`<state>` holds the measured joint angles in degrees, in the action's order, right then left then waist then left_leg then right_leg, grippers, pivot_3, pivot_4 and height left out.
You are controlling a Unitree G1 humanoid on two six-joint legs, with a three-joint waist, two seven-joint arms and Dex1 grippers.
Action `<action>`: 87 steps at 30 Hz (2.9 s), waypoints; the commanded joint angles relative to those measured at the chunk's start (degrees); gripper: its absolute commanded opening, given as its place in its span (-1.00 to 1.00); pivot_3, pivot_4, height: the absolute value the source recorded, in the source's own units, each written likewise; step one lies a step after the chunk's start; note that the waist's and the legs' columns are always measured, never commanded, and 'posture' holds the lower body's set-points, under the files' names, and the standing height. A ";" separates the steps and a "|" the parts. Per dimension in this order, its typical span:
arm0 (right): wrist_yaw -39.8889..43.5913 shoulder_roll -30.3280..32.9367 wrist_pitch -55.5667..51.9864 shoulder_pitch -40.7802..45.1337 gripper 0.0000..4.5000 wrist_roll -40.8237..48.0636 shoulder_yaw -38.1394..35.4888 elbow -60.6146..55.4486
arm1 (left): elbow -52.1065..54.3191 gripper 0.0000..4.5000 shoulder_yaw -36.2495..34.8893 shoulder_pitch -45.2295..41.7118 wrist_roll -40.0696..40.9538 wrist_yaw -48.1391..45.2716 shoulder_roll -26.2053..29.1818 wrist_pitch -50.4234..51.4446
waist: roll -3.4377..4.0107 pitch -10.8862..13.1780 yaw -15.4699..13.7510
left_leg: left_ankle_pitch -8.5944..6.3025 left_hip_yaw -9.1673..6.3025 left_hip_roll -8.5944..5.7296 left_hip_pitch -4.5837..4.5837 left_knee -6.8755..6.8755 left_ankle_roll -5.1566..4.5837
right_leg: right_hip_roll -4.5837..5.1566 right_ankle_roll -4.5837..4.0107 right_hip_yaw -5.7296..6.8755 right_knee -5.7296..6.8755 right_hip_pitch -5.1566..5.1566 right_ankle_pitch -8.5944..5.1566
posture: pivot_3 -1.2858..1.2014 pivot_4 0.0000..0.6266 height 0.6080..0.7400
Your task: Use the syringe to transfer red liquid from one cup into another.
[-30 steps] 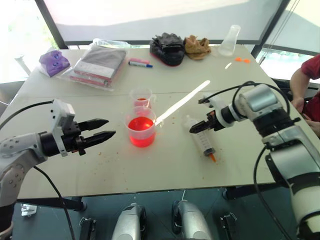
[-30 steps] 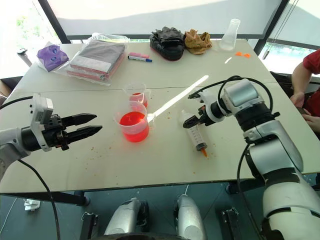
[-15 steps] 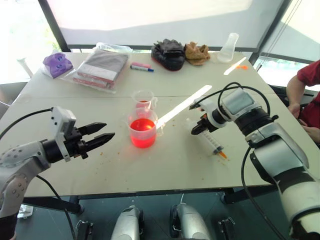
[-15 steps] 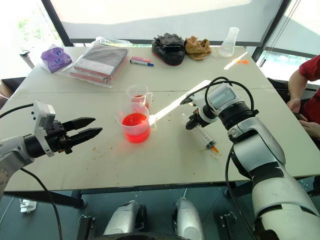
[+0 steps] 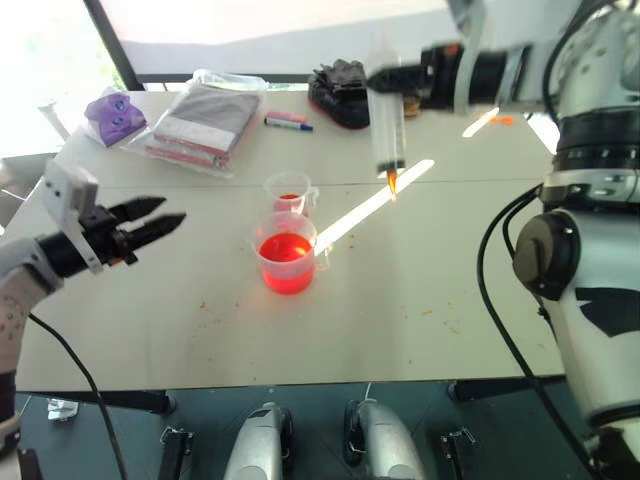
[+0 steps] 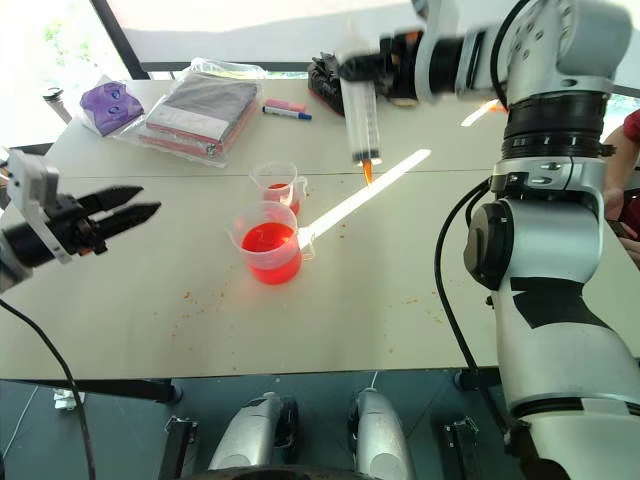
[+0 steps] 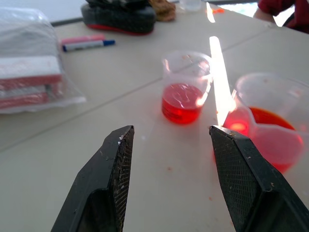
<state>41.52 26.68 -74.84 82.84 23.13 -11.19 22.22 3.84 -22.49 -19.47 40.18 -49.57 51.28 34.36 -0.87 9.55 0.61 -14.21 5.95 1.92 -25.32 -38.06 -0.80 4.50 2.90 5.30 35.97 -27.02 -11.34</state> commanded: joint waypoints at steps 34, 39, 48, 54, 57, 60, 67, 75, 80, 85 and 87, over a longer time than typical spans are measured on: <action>-1.04 -22.23 50.31 -37.86 -0.33 -0.79 17.70 -22.48 | -6.63 0.15 9.74 -26.72 -0.65 -14.29 -3.13 3.37 | -0.09 0.09 0.45 | 0.02 0.01 -0.05 0.42 -0.23 -0.03 | 0.02 0.17 -0.24 0.16 0.36 0.10 | 0.03 -0.52 1.00; -1.23 -22.60 50.41 -37.94 -0.33 -0.92 18.28 -22.26 | -8.09 0.15 11.52 -28.11 -2.39 -14.50 -5.18 1.17 | -0.09 0.09 0.24 | 0.02 0.00 -0.07 0.45 -0.23 -0.03 | 0.03 0.17 -0.24 0.14 0.43 0.10 | 0.03 -0.52 1.00; -1.16 -23.11 50.60 -39.31 -0.33 -1.64 20.40 -22.75 | -13.46 0.15 15.33 -32.17 -5.68 -16.67 -9.72 -2.81 | -0.09 0.09 0.33 | 0.02 0.02 -0.08 0.54 -0.23 -0.03 | 0.02 0.17 -0.24 0.15 0.49 0.10 | 0.03 -0.52 1.00; -1.43 -23.81 51.97 -40.28 -0.33 -2.96 21.82 -22.53 | -14.10 0.15 19.46 -31.07 -9.84 -18.72 -11.39 -6.67 | -0.09 0.09 0.40 | 0.02 0.04 -0.07 0.61 -0.23 -0.04 | 0.02 0.17 -0.27 0.15 0.54 0.10 | 0.03 -0.52 1.00; -1.47 -24.33 52.99 -40.72 -0.33 -3.99 22.72 -22.21 | -14.11 0.15 19.68 -30.35 -10.70 -19.11 -11.75 -7.60 | -0.09 0.09 0.40 | 0.02 0.04 -0.07 0.63 -0.23 -0.04 | 0.02 0.17 -0.27 0.16 0.55 0.10 | 0.03 -0.52 1.00; -1.29 -24.76 53.43 -41.40 -0.33 -4.56 23.53 -22.11 | -14.63 0.15 18.63 -30.95 -10.76 -18.05 -12.67 -7.94 | -0.09 0.09 0.37 | 0.02 0.03 -0.07 0.64 -0.23 -0.04 | 0.02 0.17 -0.27 0.16 0.56 0.10 | 0.03 -0.52 1.00; -0.96 -25.49 53.32 -43.32 -0.33 -4.75 25.25 -23.22 | -18.00 0.15 14.11 -36.15 -9.45 -13.06 -15.49 -8.32 | -0.10 0.09 0.23 | 0.02 0.02 -0.08 0.69 -0.24 -0.05 | 0.03 0.18 -0.27 0.14 0.64 0.10 | 0.03 -0.52 1.00; -1.46 -26.05 52.79 -44.75 -0.33 -4.46 26.60 -24.39 | -19.58 0.15 12.39 -39.75 -8.81 -11.72 -17.10 -8.20 | -0.10 0.09 0.39 | 0.02 0.03 -0.07 0.77 -0.23 -0.04 | 0.02 0.18 -0.28 0.16 0.67 0.10 | 0.03 -0.52 1.00; -1.63 -26.26 52.64 -45.14 -0.33 -4.43 26.89 -24.68 | -20.32 0.15 12.23 -40.51 -8.97 -11.61 -17.39 -8.28 | -0.10 0.09 0.37 | 0.02 0.03 -0.07 0.80 -0.23 -0.04 | 0.02 0.18 -0.29 0.17 0.69 0.10 | 0.03 -0.52 1.00; -1.57 -26.47 52.50 -45.87 -0.33 -4.52 27.35 -25.01 | -20.88 0.15 11.67 -41.03 -8.95 -11.10 -17.54 -8.49 | -0.10 0.09 0.36 | 0.02 0.03 -0.07 0.80 -0.23 -0.04 | 0.02 0.18 -0.29 0.17 0.69 0.10 | 0.03 -0.52 1.00; -1.49 -26.51 52.48 -45.92 -0.33 -4.55 27.36 -24.98 | -21.07 0.15 11.54 -41.22 -8.92 -10.97 -17.57 -8.44 | -0.10 0.09 0.37 | 0.02 0.03 -0.07 0.80 -0.23 -0.04 | 0.02 0.17 -0.29 0.17 0.70 0.10 | 0.03 -0.52 1.00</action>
<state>36.80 2.21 -21.25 37.58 18.21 9.32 0.11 -17.84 -6.60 -55.27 29.47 -65.07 34.10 27.21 -0.97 9.65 0.97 -14.19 5.98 1.85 -24.52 -38.29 -0.84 4.52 3.07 5.01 36.15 -26.33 -11.24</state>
